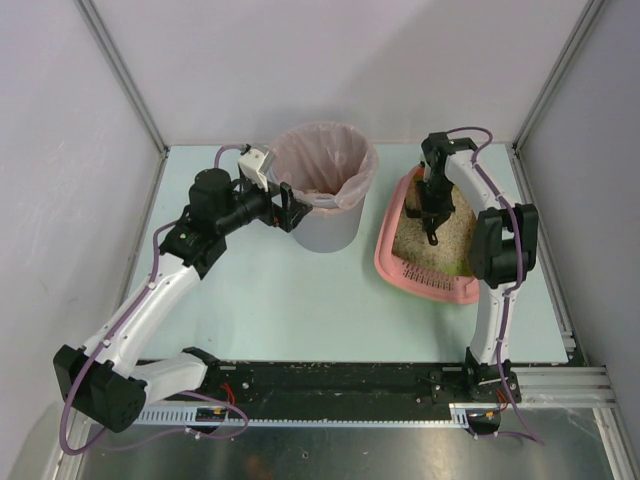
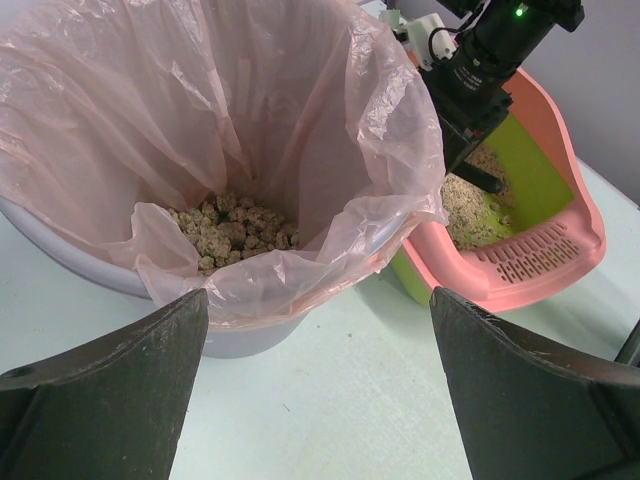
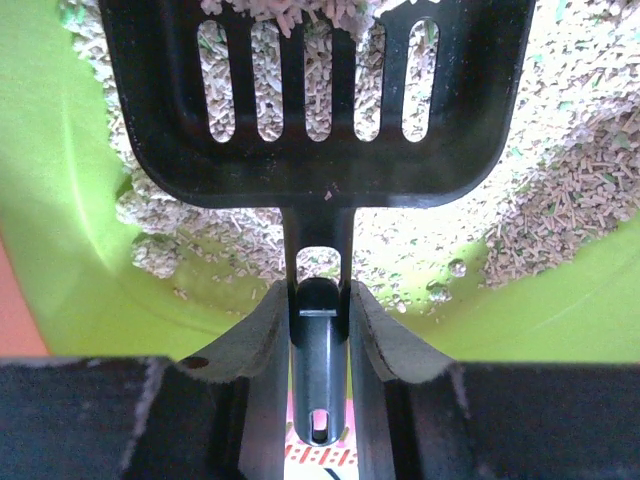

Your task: Clean the litter box

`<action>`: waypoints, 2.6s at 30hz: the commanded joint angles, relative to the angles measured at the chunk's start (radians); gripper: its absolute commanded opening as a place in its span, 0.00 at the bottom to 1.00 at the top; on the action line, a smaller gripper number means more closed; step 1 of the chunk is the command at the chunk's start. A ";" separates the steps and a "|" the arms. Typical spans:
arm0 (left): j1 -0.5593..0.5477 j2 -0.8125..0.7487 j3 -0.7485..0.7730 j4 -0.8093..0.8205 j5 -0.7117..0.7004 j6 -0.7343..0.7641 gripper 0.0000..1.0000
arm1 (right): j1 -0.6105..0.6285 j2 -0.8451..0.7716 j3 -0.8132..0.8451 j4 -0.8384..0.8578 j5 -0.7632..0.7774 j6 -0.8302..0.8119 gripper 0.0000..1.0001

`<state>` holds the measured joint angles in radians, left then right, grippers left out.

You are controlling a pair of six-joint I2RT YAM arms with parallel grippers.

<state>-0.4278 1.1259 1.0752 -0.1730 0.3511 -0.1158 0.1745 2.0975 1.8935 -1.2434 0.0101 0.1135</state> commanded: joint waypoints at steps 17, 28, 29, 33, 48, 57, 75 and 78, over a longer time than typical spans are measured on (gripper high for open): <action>-0.003 -0.037 -0.009 0.032 -0.014 0.014 0.96 | 0.059 -0.395 -0.491 0.576 0.146 -0.018 0.00; -0.005 -0.048 -0.012 0.033 -0.032 0.025 0.96 | 0.085 -0.482 -0.579 0.535 0.180 0.006 0.00; -0.006 -0.048 -0.012 0.033 -0.034 0.025 0.96 | 0.089 -0.497 -0.596 0.547 0.188 0.011 0.00; -0.006 -0.052 -0.012 0.033 -0.037 0.028 0.96 | 0.095 -0.586 -0.707 0.674 0.195 0.015 0.00; -0.011 -0.043 -0.015 0.033 -0.043 0.038 0.96 | 0.157 -0.813 -1.008 0.986 0.294 0.051 0.00; -0.012 -0.040 -0.017 0.033 -0.040 0.041 0.96 | 0.264 -0.967 -1.189 1.133 0.425 0.097 0.00; -0.028 -0.029 -0.018 0.032 -0.050 0.045 0.96 | 0.189 -0.938 -1.268 1.089 0.312 0.186 0.10; -0.029 -0.026 -0.020 0.033 -0.052 0.047 0.96 | 0.155 -0.912 -1.268 1.090 0.260 0.189 0.15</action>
<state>-0.4500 1.0996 1.0592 -0.1665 0.3088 -0.0967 0.3702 1.1587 0.6209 -0.1593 0.3359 0.2687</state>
